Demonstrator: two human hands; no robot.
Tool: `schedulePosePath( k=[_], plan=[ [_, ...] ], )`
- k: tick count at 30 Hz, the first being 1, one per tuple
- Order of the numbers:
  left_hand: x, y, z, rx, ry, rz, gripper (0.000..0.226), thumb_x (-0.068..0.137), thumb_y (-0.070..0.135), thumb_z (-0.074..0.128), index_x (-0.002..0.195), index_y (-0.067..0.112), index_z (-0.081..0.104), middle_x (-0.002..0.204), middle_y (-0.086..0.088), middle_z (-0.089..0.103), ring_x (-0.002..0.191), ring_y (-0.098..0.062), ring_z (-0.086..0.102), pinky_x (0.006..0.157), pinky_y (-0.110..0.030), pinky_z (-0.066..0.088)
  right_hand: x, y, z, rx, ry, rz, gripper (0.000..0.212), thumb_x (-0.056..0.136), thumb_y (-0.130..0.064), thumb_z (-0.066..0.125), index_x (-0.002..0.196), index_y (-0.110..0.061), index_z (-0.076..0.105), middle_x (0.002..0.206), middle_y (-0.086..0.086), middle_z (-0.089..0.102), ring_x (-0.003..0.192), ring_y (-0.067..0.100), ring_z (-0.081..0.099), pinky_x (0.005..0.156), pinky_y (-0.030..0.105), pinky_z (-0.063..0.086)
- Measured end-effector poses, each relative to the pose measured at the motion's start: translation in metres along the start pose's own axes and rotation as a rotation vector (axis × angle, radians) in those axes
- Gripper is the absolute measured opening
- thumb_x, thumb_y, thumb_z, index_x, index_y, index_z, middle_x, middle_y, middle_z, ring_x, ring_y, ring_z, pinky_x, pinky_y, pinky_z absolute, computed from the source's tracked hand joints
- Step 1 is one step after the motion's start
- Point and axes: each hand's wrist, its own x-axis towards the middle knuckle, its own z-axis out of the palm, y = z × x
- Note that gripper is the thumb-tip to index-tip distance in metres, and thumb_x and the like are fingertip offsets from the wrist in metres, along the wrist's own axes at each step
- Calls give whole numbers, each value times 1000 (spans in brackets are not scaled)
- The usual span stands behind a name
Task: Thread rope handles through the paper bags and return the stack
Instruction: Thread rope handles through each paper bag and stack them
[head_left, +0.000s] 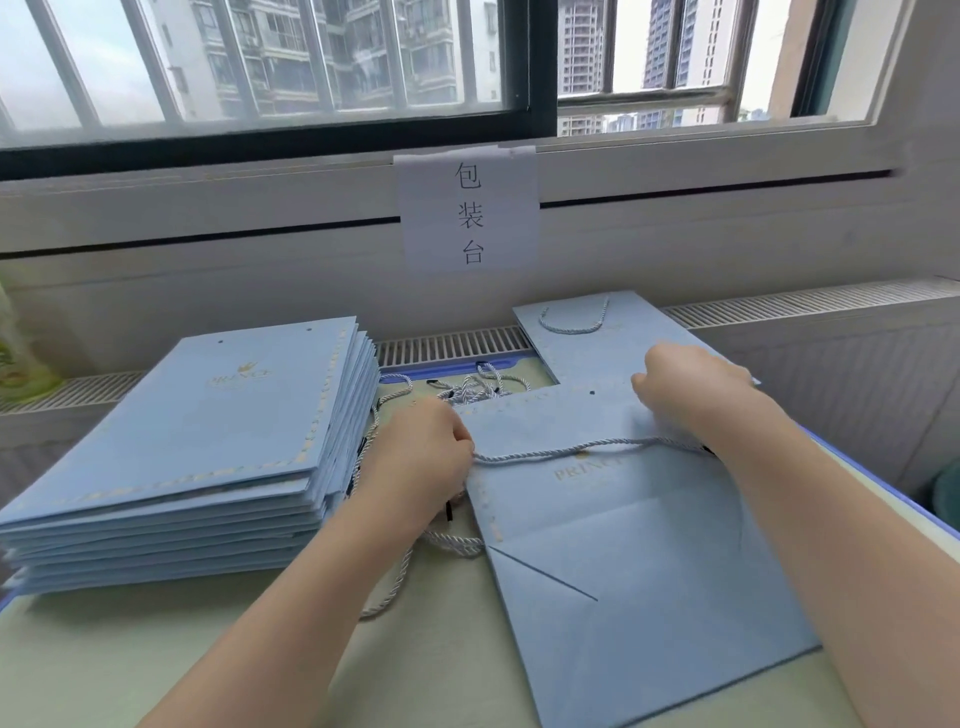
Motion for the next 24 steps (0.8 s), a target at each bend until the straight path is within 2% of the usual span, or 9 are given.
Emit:
schedulePosePath(
  k=[3,5,6,8,11,15,18,21,24],
  plan=[
    [-5,8,-1,60,79,57,11,88,20,55,83,23,64,79,4,67,66,-20,55,68,-32,49,-6,-13,-1,118,95,-146,31,94,-17,38,64,-11,33,67,5,40,71,27,43,55,27,26],
    [-5,9,0,-68,154,117,6,90,23,59,84,22,60,73,6,67,64,-16,57,66,-32,49,-11,-25,-1,312,48,-344,33,94,-24,41,68,-5,46,70,10,51,70,33,48,58,32,39],
    [-4,8,1,-153,173,139,8,89,20,60,82,20,58,70,5,67,63,-15,59,66,-34,50,-15,-32,1,432,-15,-456,35,95,-28,44,75,-3,56,77,11,60,76,33,56,67,36,47],
    [-2,7,1,-271,190,186,10,89,10,61,80,14,57,72,1,67,65,-16,63,67,-35,52,-26,-45,3,638,-162,-652,34,95,-35,49,90,-7,66,87,4,67,84,19,64,81,36,51],
    [1,3,2,-307,202,272,12,88,-1,58,84,10,60,77,-3,68,71,-16,64,68,-26,51,-37,-57,11,769,-236,-810,24,92,-32,57,97,-9,65,83,2,67,77,12,61,75,28,48],
    [1,-1,6,-280,199,339,11,89,4,59,87,15,57,75,0,69,71,-17,64,70,-37,52,-35,-59,20,798,-191,-821,6,88,-20,63,88,-14,64,66,-3,58,58,4,50,58,14,39],
    [-1,-2,7,35,286,308,7,94,28,54,95,22,54,86,7,67,84,-18,60,67,-34,44,-28,-57,22,730,-109,-778,13,90,-19,61,77,-15,59,64,-3,56,56,4,50,59,18,42],
    [3,-8,10,103,282,199,22,97,33,47,108,16,55,104,1,62,98,-20,54,72,-31,36,-21,-51,22,448,122,-619,19,96,-26,49,86,-13,58,82,1,57,80,20,53,72,34,44],
    [8,-15,15,50,184,146,26,97,21,47,120,9,52,117,-8,58,108,-24,52,86,-32,39,-16,-42,25,200,177,-491,26,100,-24,33,96,-7,53,103,8,50,100,28,46,77,36,37]
  ],
)
